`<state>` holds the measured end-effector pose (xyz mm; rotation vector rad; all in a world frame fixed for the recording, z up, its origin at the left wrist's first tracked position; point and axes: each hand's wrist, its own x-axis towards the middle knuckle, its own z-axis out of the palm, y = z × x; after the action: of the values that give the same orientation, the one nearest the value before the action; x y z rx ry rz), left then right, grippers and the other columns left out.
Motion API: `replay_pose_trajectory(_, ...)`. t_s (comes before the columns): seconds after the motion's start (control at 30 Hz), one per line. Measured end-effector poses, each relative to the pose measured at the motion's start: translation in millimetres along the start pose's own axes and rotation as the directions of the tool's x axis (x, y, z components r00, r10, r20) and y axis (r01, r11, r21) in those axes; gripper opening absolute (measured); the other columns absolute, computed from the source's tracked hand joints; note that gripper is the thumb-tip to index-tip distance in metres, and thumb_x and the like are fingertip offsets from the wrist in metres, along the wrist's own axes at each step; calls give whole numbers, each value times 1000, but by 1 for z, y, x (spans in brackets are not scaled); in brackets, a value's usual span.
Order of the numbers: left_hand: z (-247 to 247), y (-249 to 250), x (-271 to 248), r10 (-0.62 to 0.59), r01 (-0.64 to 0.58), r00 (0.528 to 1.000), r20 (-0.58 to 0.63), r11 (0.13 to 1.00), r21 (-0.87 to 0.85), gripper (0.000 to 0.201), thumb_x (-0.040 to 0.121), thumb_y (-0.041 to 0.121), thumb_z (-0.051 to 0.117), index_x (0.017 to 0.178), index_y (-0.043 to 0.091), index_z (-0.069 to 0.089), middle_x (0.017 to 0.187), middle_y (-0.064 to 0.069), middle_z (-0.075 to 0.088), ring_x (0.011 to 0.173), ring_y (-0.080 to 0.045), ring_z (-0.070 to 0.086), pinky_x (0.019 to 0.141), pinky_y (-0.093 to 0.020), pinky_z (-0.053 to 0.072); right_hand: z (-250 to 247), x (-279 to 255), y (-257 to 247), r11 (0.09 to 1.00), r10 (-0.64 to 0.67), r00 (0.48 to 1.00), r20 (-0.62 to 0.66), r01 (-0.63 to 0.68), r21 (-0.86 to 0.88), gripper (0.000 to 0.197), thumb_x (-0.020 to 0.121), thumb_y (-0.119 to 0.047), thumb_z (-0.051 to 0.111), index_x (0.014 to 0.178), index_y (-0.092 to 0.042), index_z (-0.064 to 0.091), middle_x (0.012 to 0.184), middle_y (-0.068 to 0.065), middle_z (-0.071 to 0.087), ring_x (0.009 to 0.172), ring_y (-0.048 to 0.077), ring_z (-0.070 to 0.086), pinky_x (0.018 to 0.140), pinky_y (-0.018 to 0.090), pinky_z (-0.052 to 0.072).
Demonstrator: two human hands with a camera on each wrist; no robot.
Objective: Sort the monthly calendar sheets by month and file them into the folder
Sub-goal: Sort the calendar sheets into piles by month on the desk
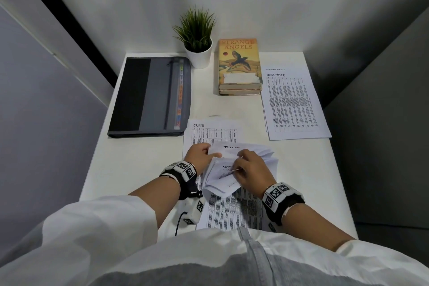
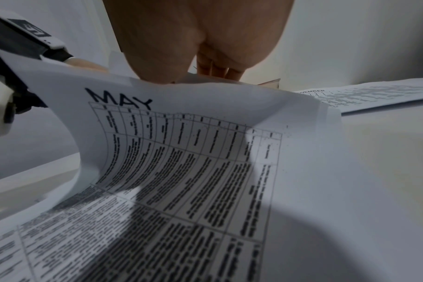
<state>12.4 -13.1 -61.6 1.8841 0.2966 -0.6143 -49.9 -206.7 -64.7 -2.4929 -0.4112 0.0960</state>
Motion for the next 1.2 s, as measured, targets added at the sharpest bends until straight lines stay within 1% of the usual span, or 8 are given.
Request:
replay_pose_trajectory(0.13, 1, -3, -3, 129, -126, 991, -38, 990, 65, 74, 70, 25, 86, 123, 29, 34, 120, -4, 49, 105, -22, 55, 94, -36, 47, -4, 4, -1, 1000, 15, 1000, 23, -16, 17, 5, 80, -12, 70, 84, -10, 70, 108, 8, 57, 82, 26, 58, 70, 36, 50)
replay_pose_trajectory(0.3, -3, -4, -2, 217, -219, 975, 41, 930, 295, 16, 83, 27, 75, 87, 22, 60, 107, 0, 53, 96, -17, 54, 94, -31, 45, -12, 9, -2, 1000, 12, 992, 126, -10, -16, 9, 84, -14, 66, 92, -9, 69, 122, 7, 50, 82, 28, 60, 70, 37, 50)
replay_pose_trajectory(0.37, -3, -6, 2, 204, -200, 979, 19, 934, 295, 29, 87, 20, 70, 65, 13, 53, 93, -4, 56, 87, -22, 57, 89, -34, 48, -18, 12, -2, 999, 3, 985, 174, 5, -41, 15, 87, -16, 64, 99, -9, 69, 125, 7, 49, 85, 29, 60, 73, 39, 50)
replay_pose_trajectory(0.47, -4, -3, 2, 140, -141, 990, 23, 969, 200, 19, 89, 20, 69, 73, 9, 65, 76, 1, 59, 67, -14, 52, 69, -27, 46, -29, 17, -4, 998, -3, 976, 218, 16, -61, 21, 87, -16, 65, 105, -7, 68, 123, 7, 50, 88, 29, 60, 76, 38, 48)
replay_pose_trajectory(0.67, -7, 0, -2, 75, -78, 995, 64, 996, 52, 9, 88, 20, 69, 81, 13, 69, 66, 2, 56, 56, -11, 48, 54, -18, 40, -34, 32, -10, 994, 25, 897, 441, 23, -104, 23, 85, -15, 67, 108, -11, 68, 110, 4, 63, 103, 23, 57, 82, 25, 40)
replay_pose_trajectory(0.83, -1, -4, -7, 117, -118, 992, 43, 993, 27, 12, 89, 22, 67, 79, 16, 65, 79, -1, 60, 72, -15, 53, 72, -28, 42, -26, 38, -14, 992, 76, 846, 527, -8, -129, 26, 87, -16, 67, 112, -11, 67, 112, 3, 66, 105, 21, 59, 90, 27, 45)
replay_pose_trajectory(1.03, 7, -9, -12, 235, -241, 970, 61, 905, 350, 17, 90, 34, 65, 84, 18, 64, 76, 7, 64, 73, -16, 59, 61, -25, 45, -22, 31, -11, 991, 46, 888, 458, 16, -131, 29, 87, -18, 67, 113, -8, 67, 116, 7, 55, 108, 24, 51, 91, 36, 45)
replay_pose_trajectory(1.2, 8, -6, -12, 259, -258, 964, 52, 877, 405, 21, 93, 19, 61, 106, 4, 69, 102, -9, 69, 93, -26, 62, 82, -30, 49, -28, 27, -1, 985, 39, 970, 238, 4, -175, 14, 89, -10, 58, 101, -6, 65, 126, 9, 46, 113, 28, 43, 87, 38, 46)
